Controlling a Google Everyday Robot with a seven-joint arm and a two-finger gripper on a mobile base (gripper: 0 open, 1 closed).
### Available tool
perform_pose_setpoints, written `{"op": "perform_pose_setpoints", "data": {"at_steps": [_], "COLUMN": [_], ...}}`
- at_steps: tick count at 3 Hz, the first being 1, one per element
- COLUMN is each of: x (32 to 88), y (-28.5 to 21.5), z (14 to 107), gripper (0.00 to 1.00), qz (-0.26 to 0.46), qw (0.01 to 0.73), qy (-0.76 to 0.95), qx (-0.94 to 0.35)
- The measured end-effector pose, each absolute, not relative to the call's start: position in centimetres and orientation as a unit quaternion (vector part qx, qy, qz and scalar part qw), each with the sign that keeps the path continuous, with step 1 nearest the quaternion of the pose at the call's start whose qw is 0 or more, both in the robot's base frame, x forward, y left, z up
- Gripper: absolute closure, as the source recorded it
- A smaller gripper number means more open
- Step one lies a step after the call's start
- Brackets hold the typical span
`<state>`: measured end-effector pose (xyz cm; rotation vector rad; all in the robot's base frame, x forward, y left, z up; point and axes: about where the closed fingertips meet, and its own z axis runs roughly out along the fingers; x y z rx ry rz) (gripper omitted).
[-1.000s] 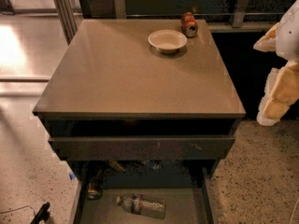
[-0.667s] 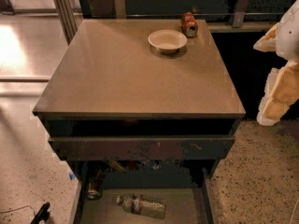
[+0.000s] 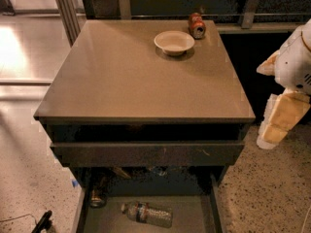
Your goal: Pick water bottle from middle drawer and place on counter
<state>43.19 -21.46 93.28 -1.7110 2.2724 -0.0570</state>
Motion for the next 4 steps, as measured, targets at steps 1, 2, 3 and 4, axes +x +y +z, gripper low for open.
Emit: {"op": "perform_pose_setpoints", "data": {"at_steps": [1,2,3,4], "x": [42.5,41.6,40.0,39.4], "y": [-21.4,-21.3,-21.0,-21.2], "z": [90.5,88.1,85.0,83.2], "gripper": [0.0,0.0,0.0,0.0], "qz": [-0.011,-0.001,0.016,0.024], "qw": [0.133,0.118,0.088,0.06], "qy": [0.793,0.792,0.78,0.773], "qx": [-0.594,-0.599,-0.619,-0.631]}}
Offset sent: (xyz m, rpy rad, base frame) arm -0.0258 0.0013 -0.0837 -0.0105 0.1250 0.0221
